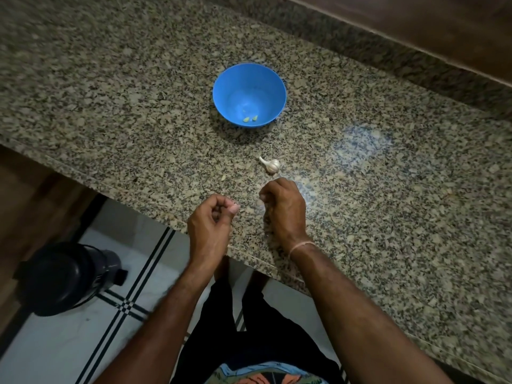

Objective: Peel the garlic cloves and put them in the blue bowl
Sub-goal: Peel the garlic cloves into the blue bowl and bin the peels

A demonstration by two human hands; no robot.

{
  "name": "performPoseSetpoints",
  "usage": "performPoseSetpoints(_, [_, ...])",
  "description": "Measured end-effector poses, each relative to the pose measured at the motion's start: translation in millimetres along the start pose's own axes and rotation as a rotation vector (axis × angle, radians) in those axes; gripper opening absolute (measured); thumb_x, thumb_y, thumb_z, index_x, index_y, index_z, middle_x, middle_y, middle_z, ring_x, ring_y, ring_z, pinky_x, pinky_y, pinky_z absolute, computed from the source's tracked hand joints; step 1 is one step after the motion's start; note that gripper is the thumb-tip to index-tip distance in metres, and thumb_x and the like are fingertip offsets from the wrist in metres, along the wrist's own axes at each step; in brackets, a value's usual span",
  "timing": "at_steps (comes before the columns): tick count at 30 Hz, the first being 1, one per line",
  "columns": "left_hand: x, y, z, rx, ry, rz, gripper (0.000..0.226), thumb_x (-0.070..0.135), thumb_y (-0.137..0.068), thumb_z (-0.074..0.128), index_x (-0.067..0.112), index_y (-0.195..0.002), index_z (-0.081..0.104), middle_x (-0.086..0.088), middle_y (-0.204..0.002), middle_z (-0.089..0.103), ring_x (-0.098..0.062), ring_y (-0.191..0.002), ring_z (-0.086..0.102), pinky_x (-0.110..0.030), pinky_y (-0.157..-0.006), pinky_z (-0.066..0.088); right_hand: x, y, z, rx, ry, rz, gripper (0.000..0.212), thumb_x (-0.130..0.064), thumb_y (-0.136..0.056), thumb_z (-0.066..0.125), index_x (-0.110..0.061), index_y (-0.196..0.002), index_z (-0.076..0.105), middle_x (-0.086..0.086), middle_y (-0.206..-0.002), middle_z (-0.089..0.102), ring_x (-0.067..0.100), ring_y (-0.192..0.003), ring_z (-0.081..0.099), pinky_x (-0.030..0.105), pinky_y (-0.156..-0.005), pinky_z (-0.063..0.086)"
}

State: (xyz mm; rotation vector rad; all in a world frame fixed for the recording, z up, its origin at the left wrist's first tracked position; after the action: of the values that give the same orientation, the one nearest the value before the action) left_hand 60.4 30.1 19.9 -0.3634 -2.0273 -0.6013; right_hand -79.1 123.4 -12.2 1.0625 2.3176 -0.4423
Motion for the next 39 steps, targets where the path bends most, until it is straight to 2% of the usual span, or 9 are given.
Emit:
performPoseSetpoints(4, [-5.2, 2.2, -6.6, 0.002, -0.007, 0.014, 0.011, 0.019, -0.095, 0.074, 0.022, -0.087, 0.068, 0.01, -0.082, 0.07, -0.009, -0.076, 0.064, -0.025, -0.067, 0.053, -4.7, -6.3, 0.8, -0.018, 0.143, -0.087, 0.008, -0.01, -0.092, 0.074, -0.014, -0.097, 0.069, 0.002, -0.1, 0.067, 0.012, -0.091, 0.042, 0.025, -0.074, 0.036])
performPoseSetpoints(11, [-15.9, 6.0, -14.8, 0.007, 0.051, -0.001, 0.01, 0.018, -0.094, 0.076, 0.021, -0.088, 0.069, 0.005, -0.088, 0.072, -0.014, -0.081, 0.066, -0.017, -0.066, 0.052, -9.7, 6.3, 6.1, -0.172, 0.316, -0.092, 0.015, -0.002, -0.099, 0.06, -0.009, -0.112, 0.061, 0.009, -0.104, 0.059, 0.017, -0.092, 0.042, 0.033, -0.082, 0.049])
performPoseSetpoints(13, [-17.9, 7.7, -20.8, 0.017, 0.052, -0.012, 0.012, 0.018, -0.093, 0.077, 0.022, -0.086, 0.068, 0.005, -0.084, 0.071, -0.011, -0.078, 0.065, -0.016, -0.066, 0.052, -23.8, 20.8, 1.8, -0.201, 0.183, -0.018, 0.016, -0.001, -0.102, 0.048, -0.014, -0.101, 0.058, 0.004, -0.098, 0.057, 0.017, -0.088, 0.046, 0.03, -0.075, 0.045])
performPoseSetpoints(16, [-24.0, 9.5, -37.3, 0.043, 0.068, -0.02, 0.011, 0.016, -0.094, 0.076, 0.021, -0.087, 0.069, 0.003, -0.084, 0.073, -0.013, -0.08, 0.069, -0.024, -0.067, 0.057, -50.8, 35.6, 3.9, -0.219, -0.323, 0.303, 0.022, 0.003, -0.101, 0.044, -0.008, -0.089, 0.058, 0.006, -0.086, 0.065, 0.019, -0.077, 0.059, 0.024, -0.064, 0.051])
performPoseSetpoints(21, [-42.4, 12.5, -89.2, 0.158, 0.049, -0.046, 0.011, 0.017, -0.095, 0.075, 0.02, -0.086, 0.069, 0.006, -0.081, 0.072, -0.006, -0.076, 0.067, -0.009, -0.062, 0.047, -116.2, 49.8, 38.5, -0.431, -0.915, 0.697, 0.029, -0.012, -0.109, 0.051, -0.01, -0.081, 0.06, 0.004, -0.068, 0.062, 0.019, -0.065, 0.057, 0.031, -0.066, 0.052])
performPoseSetpoints(26, [-85.0, 25.4, -177.1, 0.289, 0.074, -0.092, 0.013, 0.016, -0.094, 0.075, 0.021, -0.085, 0.069, 0.011, -0.077, 0.071, 0.003, -0.072, 0.064, -0.008, -0.063, 0.044, -195.5, 75.6, 97.5, -0.62, -1.039, 0.661, 0.036, -0.006, -0.106, 0.053, -0.015, -0.071, 0.056, 0.005, -0.067, 0.045, 0.016, -0.064, 0.04, 0.03, -0.066, 0.041])
performPoseSetpoints(29, [-129.7, 42.6, -246.4, 0.353, 0.108, -0.116, 0.013, 0.021, -0.095, 0.075, 0.025, -0.085, 0.068, 0.012, -0.08, 0.072, -0.001, -0.075, 0.067, -0.025, -0.071, 0.055, -259.5, 102.2, 137.6, -0.704, -1.02, 0.662, 0.034, -0.001, -0.108, 0.048, -0.012, -0.078, 0.056, 0.005, -0.069, 0.047, 0.014, -0.065, 0.043, 0.024, -0.061, 0.042])
performPoseSetpoints(33, [-182.8, 71.7, -345.3, 0.471, 0.138, -0.124, 0.016, 0.016, -0.096, 0.074, 0.025, -0.085, 0.067, 0.012, -0.078, 0.07, 0.004, -0.074, 0.064, -0.01, -0.067, 0.046, -347.2, 152.5, 190.4, -0.832, -1.058, 0.703, 0.028, 0.007, -0.105, 0.045, -0.007, -0.085, 0.057, 0.008, -0.073, 0.054, 0.013, -0.063, 0.051, 0.023, -0.058, 0.046])
performPoseSetpoints(39, [-242.1, 104.1, -450.0, 0.608, 0.187, -0.191, 0.01, 0.017, -0.096, 0.073, 0.022, -0.087, 0.069, 0.009, -0.083, 0.073, -0.004, -0.079, 0.068, -0.026, -0.075, 0.053, -443.5, 206.5, 249.1, -0.944, -0.991, 0.661, 0.034, 0.008, -0.106, 0.042, -0.008, -0.08, 0.056, 0.009, -0.073, 0.051, 0.009, -0.054, 0.052, 0.02, -0.054, 0.045])
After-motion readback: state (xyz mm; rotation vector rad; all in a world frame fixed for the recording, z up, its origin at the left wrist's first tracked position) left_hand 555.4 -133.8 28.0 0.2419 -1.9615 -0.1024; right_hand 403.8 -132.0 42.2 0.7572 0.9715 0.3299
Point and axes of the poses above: each hand's wrist, its own y-axis away from the middle knuckle, its own z-axis out of the palm, x = y × z, the point moved 1 cm from there along -y, towards the middle knuckle
